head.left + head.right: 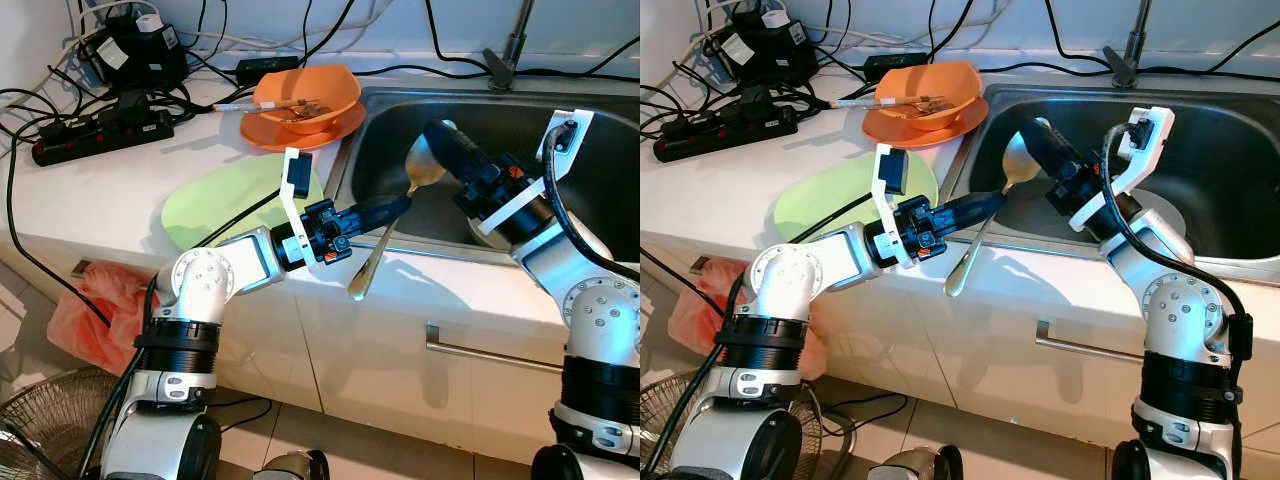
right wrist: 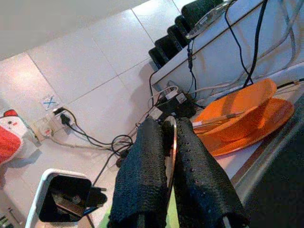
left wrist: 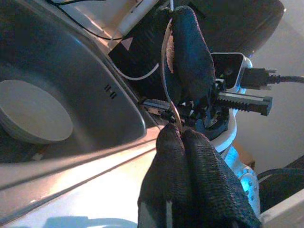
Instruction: Kitchen organization
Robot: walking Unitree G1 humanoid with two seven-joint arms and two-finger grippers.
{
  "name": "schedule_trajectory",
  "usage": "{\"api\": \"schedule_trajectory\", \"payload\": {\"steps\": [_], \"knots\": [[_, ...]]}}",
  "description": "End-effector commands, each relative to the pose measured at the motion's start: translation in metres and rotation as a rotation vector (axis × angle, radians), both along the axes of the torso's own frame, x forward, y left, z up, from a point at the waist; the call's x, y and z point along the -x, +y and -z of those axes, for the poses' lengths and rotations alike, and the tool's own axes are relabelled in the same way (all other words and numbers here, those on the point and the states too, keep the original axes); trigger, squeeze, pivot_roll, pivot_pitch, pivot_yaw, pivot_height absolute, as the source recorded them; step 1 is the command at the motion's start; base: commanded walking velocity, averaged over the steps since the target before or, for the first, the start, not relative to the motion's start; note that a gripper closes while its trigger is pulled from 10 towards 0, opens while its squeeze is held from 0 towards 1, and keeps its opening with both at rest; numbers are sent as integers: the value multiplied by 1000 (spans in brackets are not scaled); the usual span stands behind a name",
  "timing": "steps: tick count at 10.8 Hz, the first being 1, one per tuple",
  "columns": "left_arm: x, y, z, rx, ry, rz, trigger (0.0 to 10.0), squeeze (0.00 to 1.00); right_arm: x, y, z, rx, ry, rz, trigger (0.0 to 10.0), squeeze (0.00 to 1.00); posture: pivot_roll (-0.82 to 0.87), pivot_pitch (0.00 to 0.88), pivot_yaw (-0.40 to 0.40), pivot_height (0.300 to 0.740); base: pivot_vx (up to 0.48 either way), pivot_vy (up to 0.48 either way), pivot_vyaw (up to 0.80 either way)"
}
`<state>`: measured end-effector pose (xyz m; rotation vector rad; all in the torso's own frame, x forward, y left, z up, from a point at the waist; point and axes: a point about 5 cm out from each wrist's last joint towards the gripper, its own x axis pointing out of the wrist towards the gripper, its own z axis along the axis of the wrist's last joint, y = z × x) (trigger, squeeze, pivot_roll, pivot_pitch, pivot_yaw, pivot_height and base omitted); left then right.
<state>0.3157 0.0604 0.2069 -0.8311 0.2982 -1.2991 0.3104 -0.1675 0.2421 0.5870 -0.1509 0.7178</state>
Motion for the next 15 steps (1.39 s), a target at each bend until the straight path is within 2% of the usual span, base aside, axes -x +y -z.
{"api": "schedule_trajectory", "payload": {"steps": [1,2,3,5,7,9,10,11,15], "knots": [[-6,12,-3,-10,-26,-51,0,0,-1,-9,5,20,33,47,0,0,61,65,124,740,0,0,0],[-17,15,2,-58,-19,-143,10000,341,-2,-10,5,19,35,59,0,0,62,66,124,740,0,0,0],[-25,18,6,-99,-17,-218,10000,1000,-3,-11,5,19,39,72,0,0,63,69,123,740,0,0,0],[-34,24,14,-141,3,-312,10000,1000,-5,-11,10,15,64,96,0,0,64,71,123,740,0,0,0],[-38,27,21,-154,16,-353,10000,1000,-6,-12,13,16,80,114,0,0,64,72,120,740,0,0,0],[-42,30,17,-153,-3,-393,10000,1000,-11,-17,15,14,100,175,0,0,65,70,118,740,0,0,0],[-39,30,11,-168,-58,-381,10000,1000,-21,-25,18,2,135,297,0,0,68,69,118,740,0,0,0],[-29,28,10,-203,-114,-326,10000,1000,-30,-33,24,-15,168,421,0,0,73,69,117,740,0,0,0],[-17,29,7,-275,-210,-279,10000,1000,-50,-54,29,-97,204,683,0,0,104,70,107,740,0,0,0]]}}
